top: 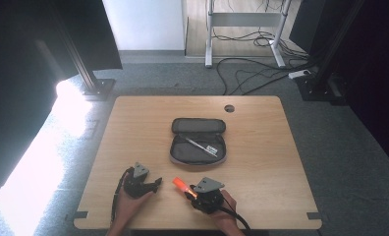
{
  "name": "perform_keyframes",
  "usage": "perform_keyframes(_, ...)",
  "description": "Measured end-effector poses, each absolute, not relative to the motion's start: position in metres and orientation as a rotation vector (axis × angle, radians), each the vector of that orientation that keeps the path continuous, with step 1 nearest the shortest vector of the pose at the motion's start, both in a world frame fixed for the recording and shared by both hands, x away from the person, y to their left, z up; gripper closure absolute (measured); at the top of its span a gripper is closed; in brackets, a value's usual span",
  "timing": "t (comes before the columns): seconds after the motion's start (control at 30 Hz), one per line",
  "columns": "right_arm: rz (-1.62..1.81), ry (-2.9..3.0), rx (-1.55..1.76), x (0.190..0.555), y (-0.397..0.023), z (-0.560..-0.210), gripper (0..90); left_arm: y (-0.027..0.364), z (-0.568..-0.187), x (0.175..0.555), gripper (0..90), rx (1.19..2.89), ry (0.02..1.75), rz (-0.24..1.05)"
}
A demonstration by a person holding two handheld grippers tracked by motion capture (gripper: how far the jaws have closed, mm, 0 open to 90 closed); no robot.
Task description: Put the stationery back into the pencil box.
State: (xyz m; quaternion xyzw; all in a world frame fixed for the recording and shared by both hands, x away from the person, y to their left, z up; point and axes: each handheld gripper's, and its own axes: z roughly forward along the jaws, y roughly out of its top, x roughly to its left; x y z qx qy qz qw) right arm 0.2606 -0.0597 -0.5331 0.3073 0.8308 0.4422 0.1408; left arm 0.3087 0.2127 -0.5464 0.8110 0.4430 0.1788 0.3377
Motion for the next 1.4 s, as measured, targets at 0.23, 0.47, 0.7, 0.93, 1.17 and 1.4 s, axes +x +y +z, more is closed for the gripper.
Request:
perform_keyframes(0.23,1.29,2.384,0.889,0.263,-0.065,-0.529,66.1,0.213,-0.546,0.309,31.8,2.112,1.155,0.467)
perform_keyframes(0.47,1.318,2.358,0.88,0.264,-0.069,-0.523,66.1,0.213,-0.546,0.309,31.8,2.114,1.155,0.467)
perform_keyframes(0.7,1.325,2.345,0.884,0.266,-0.074,-0.52,66.1,0.213,-0.546,0.309,31.9,2.112,1.155,0.466)
perform_keyframes(0.93,1.338,2.324,0.884,0.268,-0.078,-0.514,66.1,0.213,-0.546,0.309,31.8,2.113,1.155,0.466)
perform_keyframes(1.17,1.343,2.308,0.888,0.271,-0.082,-0.511,66.1,0.213,-0.546,0.309,31.8,2.114,1.154,0.466)
perform_keyframes(1.4,1.343,2.304,0.89,0.274,-0.086,-0.51,66.1,0.213,-0.546,0.309,31.8,2.114,1.154,0.466)
